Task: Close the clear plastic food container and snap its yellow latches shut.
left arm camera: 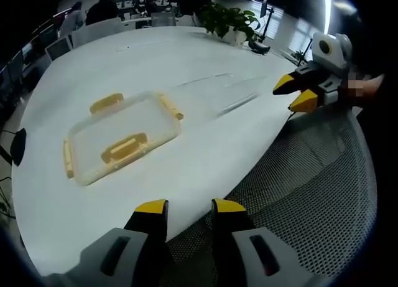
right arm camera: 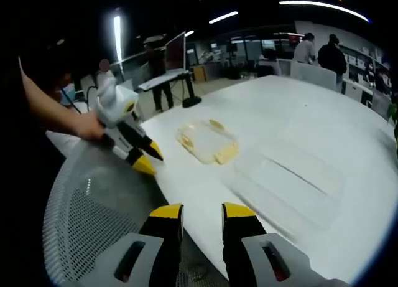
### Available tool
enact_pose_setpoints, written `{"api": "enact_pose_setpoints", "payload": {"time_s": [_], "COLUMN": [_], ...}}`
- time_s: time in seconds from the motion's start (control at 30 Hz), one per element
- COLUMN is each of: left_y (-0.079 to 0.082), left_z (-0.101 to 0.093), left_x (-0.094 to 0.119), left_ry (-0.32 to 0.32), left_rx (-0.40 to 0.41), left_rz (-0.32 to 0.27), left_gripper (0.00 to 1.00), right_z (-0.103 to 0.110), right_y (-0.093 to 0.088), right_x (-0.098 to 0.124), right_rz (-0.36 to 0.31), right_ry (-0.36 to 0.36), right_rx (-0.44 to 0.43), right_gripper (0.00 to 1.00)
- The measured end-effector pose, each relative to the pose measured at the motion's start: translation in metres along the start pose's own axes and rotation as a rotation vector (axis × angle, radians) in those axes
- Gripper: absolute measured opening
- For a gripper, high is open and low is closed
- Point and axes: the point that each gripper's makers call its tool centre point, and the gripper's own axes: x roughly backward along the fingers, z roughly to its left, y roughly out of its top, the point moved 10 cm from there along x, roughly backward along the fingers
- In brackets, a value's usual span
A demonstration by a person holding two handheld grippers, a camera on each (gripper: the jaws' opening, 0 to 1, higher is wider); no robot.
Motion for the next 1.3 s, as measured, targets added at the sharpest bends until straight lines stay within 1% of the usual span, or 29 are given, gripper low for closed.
{"api": "enact_pose_setpoints", "payload": {"time_s": [0.33,0.5,0.53,0.57,0.6,0.67,0.7,0.73,0.8,0.9,1.03,1.1,1.17,1.2,1.23,1.3], "left_y": [0.000,0.001,0.003,0.006,0.007,0.015,0.017,0.017,0.019,0.020,0.022,0.023,0.025,0.026,0.027,0.030], "left_z": [-0.001,0.001,0.001,0.002,0.003,0.005,0.005,0.006,0.008,0.007,0.005,0.004,0.004,0.005,0.006,0.007], "left_x": [0.000,0.002,0.003,0.006,0.007,0.010,0.012,0.012,0.016,0.017,0.017,0.018,0.022,0.025,0.026,0.029], "left_ry": [0.001,0.009,0.010,0.008,0.004,0.008,-0.007,-0.013,-0.012,-0.028,-0.033,-0.032,-0.023,-0.019,-0.019,-0.025], "left_rx": [0.000,0.015,0.019,0.031,0.030,0.004,0.003,0.016,0.028,0.047,0.027,0.029,0.025,0.021,0.024,0.054], "left_rz": [0.005,-0.013,-0.025,-0.055,-0.064,-0.109,-0.129,-0.127,-0.156,-0.171,-0.166,-0.169,-0.188,-0.199,-0.206,-0.226], "left_gripper": [0.26,0.26,0.27,0.27,0.28,0.30,0.31,0.32,0.34,0.36,0.37,0.37,0.37,0.37,0.37,0.38], "right_z": [0.000,0.002,0.002,0.003,0.003,0.002,0.003,0.003,0.005,0.001,-0.005,-0.007,-0.007,-0.005,-0.005,-0.005], "right_y": [0.000,0.000,0.000,0.001,0.003,0.006,0.006,0.006,0.006,0.009,0.012,0.013,0.016,0.019,0.020,0.025], "right_x": [0.000,0.000,0.000,0.000,-0.001,-0.003,-0.004,-0.004,-0.003,0.002,0.004,0.005,0.005,0.005,0.006,0.006], "right_rz": [0.002,0.001,0.003,0.004,0.004,0.007,0.009,0.008,0.005,-0.019,-0.058,-0.068,-0.089,-0.113,-0.124,-0.143], "right_ry": [0.012,0.026,0.033,0.040,0.049,0.059,0.066,0.070,0.072,0.054,0.037,0.041,0.040,0.045,0.053,0.053], "right_rx": [-0.009,-0.008,-0.004,-0.003,-0.003,-0.001,-0.018,-0.014,0.006,-0.009,-0.019,-0.022,0.004,0.018,0.015,0.043], "right_gripper": [0.23,0.23,0.23,0.23,0.23,0.24,0.24,0.24,0.24,0.25,0.25,0.27,0.29,0.30,0.31,0.33]}}
